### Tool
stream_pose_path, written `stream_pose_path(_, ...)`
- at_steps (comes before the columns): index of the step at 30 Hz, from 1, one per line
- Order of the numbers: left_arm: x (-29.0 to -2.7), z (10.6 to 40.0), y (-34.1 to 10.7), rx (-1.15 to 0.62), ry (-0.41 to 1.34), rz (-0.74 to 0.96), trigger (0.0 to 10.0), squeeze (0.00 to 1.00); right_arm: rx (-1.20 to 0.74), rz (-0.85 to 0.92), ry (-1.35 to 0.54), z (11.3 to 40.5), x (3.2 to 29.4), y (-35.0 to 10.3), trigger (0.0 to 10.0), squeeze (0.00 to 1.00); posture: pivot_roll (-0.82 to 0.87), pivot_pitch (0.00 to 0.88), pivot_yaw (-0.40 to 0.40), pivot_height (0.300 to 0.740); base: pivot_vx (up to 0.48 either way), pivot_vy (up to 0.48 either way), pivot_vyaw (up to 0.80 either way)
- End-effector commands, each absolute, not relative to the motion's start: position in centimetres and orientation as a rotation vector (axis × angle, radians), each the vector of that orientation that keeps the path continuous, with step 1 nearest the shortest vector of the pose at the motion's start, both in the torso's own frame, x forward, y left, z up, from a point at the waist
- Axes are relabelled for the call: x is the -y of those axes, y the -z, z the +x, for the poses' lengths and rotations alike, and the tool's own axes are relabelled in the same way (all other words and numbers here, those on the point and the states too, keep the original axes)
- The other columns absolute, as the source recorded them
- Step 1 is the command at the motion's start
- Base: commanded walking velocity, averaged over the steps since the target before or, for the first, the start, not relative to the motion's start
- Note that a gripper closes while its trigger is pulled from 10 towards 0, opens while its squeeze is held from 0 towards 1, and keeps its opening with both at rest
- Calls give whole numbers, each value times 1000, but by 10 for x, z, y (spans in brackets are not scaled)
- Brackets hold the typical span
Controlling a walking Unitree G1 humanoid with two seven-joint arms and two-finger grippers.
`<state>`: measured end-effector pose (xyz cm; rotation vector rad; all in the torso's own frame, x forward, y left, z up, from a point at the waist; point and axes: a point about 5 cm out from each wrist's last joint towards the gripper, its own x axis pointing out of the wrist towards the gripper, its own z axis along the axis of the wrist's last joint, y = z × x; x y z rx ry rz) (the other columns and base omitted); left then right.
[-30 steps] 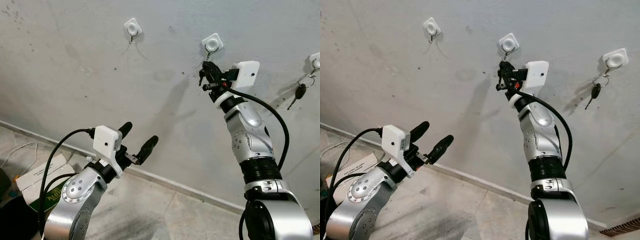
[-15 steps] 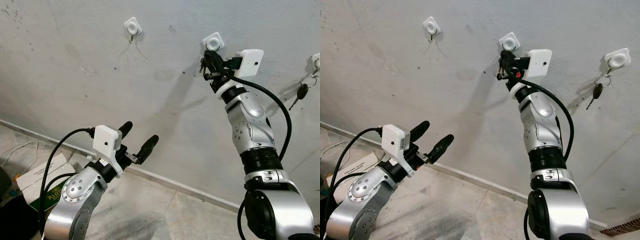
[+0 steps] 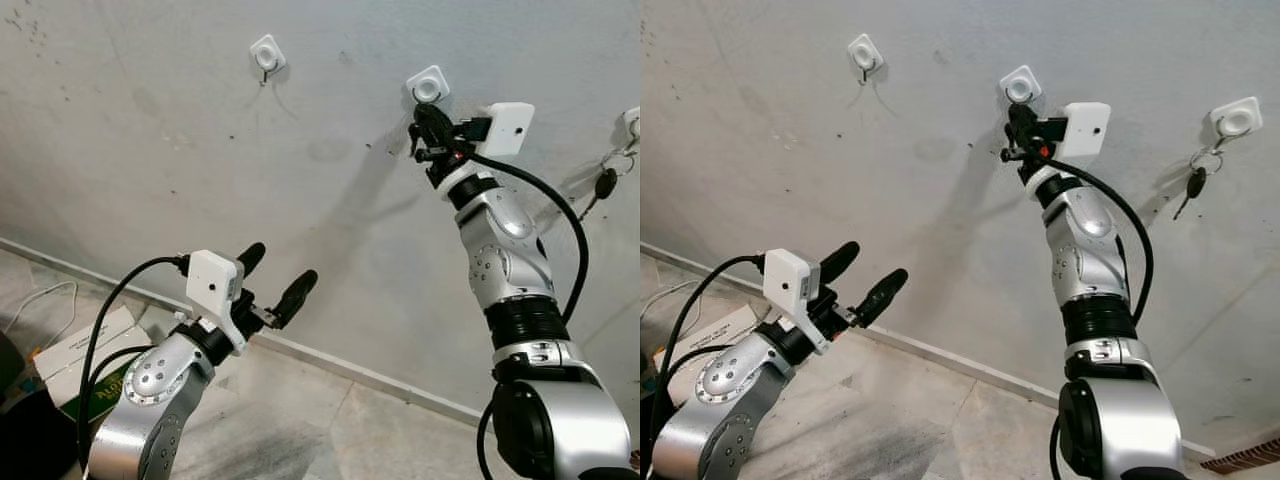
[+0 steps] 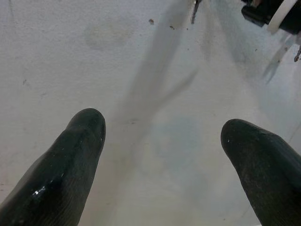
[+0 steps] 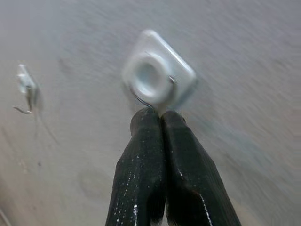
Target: Hang keys on a hook
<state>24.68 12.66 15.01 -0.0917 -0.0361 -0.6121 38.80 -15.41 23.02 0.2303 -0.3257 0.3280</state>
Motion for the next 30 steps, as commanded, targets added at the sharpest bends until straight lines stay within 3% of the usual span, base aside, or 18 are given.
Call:
stream_pose_path(1, -128, 247, -151, 39, 622, -81, 10000, 0, 307, 261, -284, 388, 163, -225, 10000, 0, 115, 74, 22, 740, 0, 0, 0)
stream_pose_path(13, -127, 247, -151, 39, 623, -82, 10000, 0, 280, 273, -269, 388, 165, -216, 10000, 0, 116, 72, 22, 740, 0, 0, 0)
stream_pose_path(14, -127, 247, -151, 39, 624, -82, 10000, 0, 278, 279, -272, 387, 164, -215, 10000, 835, 116, 72, 22, 740, 0, 0, 0)
stream_pose_path(15, -127, 247, -151, 39, 624, -82, 10000, 0, 277, 285, -274, 387, 164, -214, 10000, 1000, 116, 72, 22, 740, 0, 0, 0)
stream_pose_path(30, -120, 248, -160, 78, 654, -98, 10000, 0, 277, 144, -298, 380, 158, -208, 10000, 1000, 97, 76, 16, 740, 0, 0, 0)
